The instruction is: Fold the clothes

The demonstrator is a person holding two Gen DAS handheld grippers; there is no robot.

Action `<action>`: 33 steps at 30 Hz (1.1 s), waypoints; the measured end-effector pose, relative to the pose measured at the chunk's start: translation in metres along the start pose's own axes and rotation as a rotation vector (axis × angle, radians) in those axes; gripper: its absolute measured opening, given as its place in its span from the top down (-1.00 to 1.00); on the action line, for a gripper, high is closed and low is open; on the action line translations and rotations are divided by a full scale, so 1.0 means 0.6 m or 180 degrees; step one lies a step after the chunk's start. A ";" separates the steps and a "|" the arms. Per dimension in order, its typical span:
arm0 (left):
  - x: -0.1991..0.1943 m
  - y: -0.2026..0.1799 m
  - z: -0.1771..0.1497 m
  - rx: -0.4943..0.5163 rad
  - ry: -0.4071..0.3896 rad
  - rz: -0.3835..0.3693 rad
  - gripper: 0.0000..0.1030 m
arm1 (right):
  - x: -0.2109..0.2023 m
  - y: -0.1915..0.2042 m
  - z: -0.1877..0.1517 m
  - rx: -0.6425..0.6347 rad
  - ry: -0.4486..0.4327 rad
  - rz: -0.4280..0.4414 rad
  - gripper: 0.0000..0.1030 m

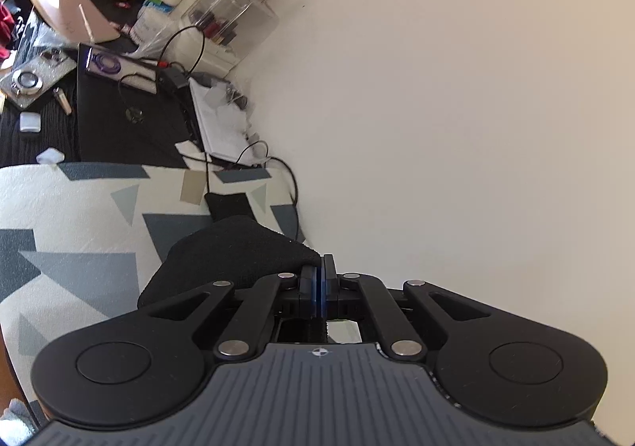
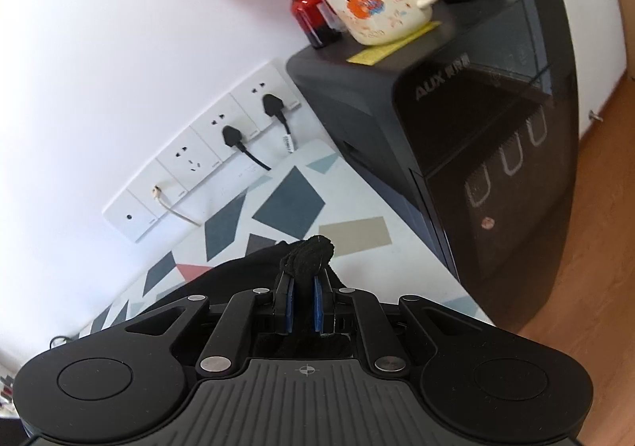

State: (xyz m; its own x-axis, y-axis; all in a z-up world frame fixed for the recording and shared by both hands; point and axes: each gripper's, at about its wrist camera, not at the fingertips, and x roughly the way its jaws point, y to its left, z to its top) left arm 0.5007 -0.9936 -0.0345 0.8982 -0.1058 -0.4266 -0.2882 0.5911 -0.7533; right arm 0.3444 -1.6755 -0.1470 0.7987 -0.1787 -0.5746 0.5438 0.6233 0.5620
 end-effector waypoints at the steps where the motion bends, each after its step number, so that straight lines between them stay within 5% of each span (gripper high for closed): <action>1: 0.013 0.002 0.003 0.0010 0.0025 0.0036 0.96 | 0.004 0.002 0.000 0.0027 -0.0002 -0.0023 0.83; 7: 0.110 -0.025 0.042 0.0052 -0.0006 0.0061 0.96 | 0.043 0.029 0.015 -0.0019 -0.0041 -0.0142 0.83; 13: 0.297 -0.071 0.072 0.0173 0.0146 0.0084 0.96 | 0.137 0.089 0.049 -0.0215 -0.0116 -0.0361 0.83; 22: 0.544 -0.046 0.002 0.0410 0.0673 0.0545 0.95 | 0.292 0.114 0.036 -0.0217 0.0011 -0.1009 0.80; 24: 0.572 -0.041 -0.010 0.0571 0.0875 0.0734 0.82 | 0.309 0.119 0.027 -0.0351 0.0038 -0.1119 0.57; 26: 0.579 -0.039 -0.018 0.0736 0.1024 0.0793 0.15 | 0.300 0.120 0.022 -0.0407 0.0007 -0.1144 -0.15; 27: 0.577 -0.039 -0.020 0.0818 0.1080 0.0765 0.00 | 0.294 0.120 0.020 -0.0431 -0.0011 -0.1152 -0.27; 28: 0.574 -0.040 -0.023 0.0914 0.1127 0.0726 -0.15 | 0.288 0.121 0.017 -0.0455 -0.0030 -0.1160 -0.30; 33: 0.513 -0.077 -0.065 0.1757 0.1441 0.0092 -0.18 | 0.224 0.091 0.006 -0.0227 -0.0086 -0.0980 -0.31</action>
State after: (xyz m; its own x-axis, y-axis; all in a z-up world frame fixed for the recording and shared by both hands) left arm 0.7775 -1.0847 -0.1501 0.6323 -0.3348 -0.6986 0.0079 0.9045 -0.4264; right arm 0.4824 -1.6683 -0.1911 0.6064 -0.3870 -0.6947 0.7425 0.5883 0.3204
